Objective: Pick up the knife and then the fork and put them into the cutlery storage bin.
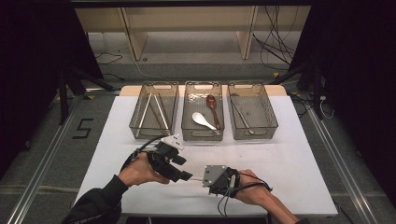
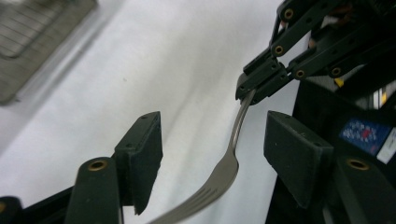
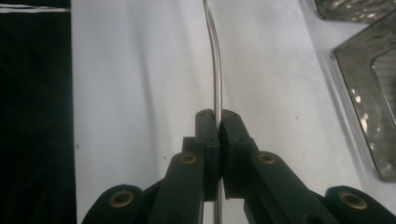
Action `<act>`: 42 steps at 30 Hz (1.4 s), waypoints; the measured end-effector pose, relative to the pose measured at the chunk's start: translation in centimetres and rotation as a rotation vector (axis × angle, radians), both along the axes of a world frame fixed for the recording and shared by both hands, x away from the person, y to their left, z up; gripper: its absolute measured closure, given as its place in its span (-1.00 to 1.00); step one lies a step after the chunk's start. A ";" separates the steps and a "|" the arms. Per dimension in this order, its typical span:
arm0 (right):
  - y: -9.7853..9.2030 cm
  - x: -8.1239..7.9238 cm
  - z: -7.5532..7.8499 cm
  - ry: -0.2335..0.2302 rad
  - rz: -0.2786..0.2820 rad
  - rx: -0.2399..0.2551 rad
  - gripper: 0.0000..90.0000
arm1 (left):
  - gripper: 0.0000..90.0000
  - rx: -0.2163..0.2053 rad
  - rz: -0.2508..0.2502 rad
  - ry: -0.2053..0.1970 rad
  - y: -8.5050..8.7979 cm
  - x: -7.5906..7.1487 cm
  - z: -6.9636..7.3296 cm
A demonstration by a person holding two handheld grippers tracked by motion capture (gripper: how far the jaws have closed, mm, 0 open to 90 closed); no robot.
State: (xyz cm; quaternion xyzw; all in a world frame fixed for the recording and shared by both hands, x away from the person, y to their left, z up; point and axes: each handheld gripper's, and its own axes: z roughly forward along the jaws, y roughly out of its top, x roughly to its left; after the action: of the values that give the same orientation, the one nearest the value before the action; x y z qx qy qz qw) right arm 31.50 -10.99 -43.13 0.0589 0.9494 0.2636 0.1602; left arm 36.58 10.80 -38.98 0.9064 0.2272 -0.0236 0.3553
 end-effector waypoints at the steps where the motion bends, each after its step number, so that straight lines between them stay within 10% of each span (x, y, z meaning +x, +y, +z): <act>1: -0.1 0.1 0.0 -0.001 -0.010 -0.003 0.95 | -0.24 -0.014 0.010 -0.006 0.2 0.1 0.1; 28: -4.6 3.5 0.9 -0.041 -0.217 0.015 0.95 | -0.56 -0.143 0.219 -0.141 5.2 -0.3 -0.4; 42: -8.2 6.5 2.9 -0.053 -0.415 0.097 0.95 | -0.60 -0.178 0.308 -0.195 7.1 -1.1 -1.2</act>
State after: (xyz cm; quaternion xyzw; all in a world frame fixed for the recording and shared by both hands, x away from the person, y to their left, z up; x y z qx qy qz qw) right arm 37.98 -19.24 -40.20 0.2541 0.8985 0.2719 0.2328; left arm 35.47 17.89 -40.21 0.8239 0.3248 0.0987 0.4538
